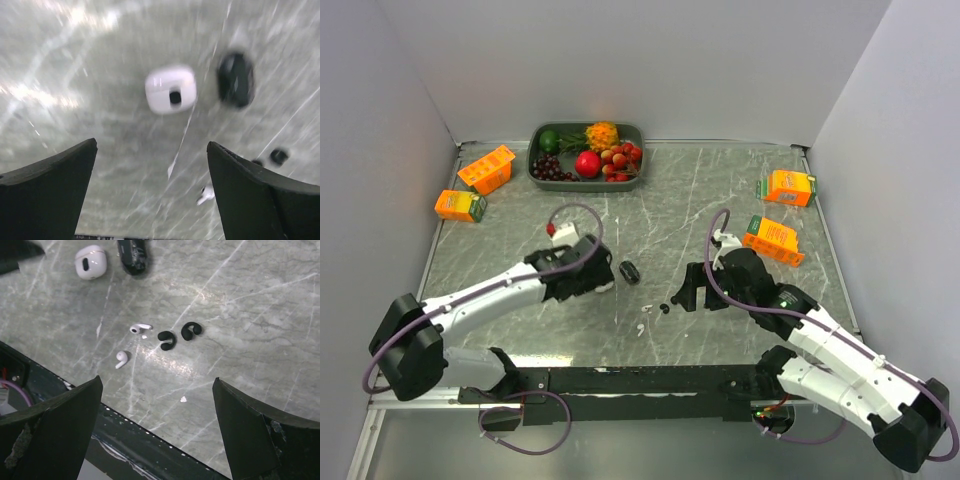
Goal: Insert the wireless bluetooth earbuds into the charging case
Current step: Pick up the charging case at the center of the board.
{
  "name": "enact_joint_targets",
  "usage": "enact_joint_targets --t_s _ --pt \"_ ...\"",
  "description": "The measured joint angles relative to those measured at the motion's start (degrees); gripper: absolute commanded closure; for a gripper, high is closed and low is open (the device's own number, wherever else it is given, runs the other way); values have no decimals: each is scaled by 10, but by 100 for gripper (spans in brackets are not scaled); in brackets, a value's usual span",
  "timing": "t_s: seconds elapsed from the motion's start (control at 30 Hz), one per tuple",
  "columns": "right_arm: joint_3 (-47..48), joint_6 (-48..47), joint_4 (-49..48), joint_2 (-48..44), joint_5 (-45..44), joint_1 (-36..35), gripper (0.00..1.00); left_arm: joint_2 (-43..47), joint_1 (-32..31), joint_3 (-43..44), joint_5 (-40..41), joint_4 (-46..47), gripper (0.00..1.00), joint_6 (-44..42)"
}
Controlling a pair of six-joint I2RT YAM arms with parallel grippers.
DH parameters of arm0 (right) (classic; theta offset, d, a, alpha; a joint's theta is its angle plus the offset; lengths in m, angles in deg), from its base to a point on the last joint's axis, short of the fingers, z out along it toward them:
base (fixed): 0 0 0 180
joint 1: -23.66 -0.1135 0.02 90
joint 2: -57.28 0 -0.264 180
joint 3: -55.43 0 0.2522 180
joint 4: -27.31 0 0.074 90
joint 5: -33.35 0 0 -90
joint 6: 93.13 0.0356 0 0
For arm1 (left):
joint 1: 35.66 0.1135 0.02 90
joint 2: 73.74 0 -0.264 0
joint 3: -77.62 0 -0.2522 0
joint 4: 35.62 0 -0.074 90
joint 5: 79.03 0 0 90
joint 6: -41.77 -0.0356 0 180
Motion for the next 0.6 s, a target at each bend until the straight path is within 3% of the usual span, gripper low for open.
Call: enact_joint_targets --t_s 0.17,0.47,0.6 --pt "1 -6 9 17 -5 0 1 -11 -63 -32 0 11 1 53" --pt "5 -12 16 20 -5 0 1 -97 -51 -10 18 35 1 123" --pt "5 -14 17 20 -5 0 1 -120 -31 -10 18 45 7 141"
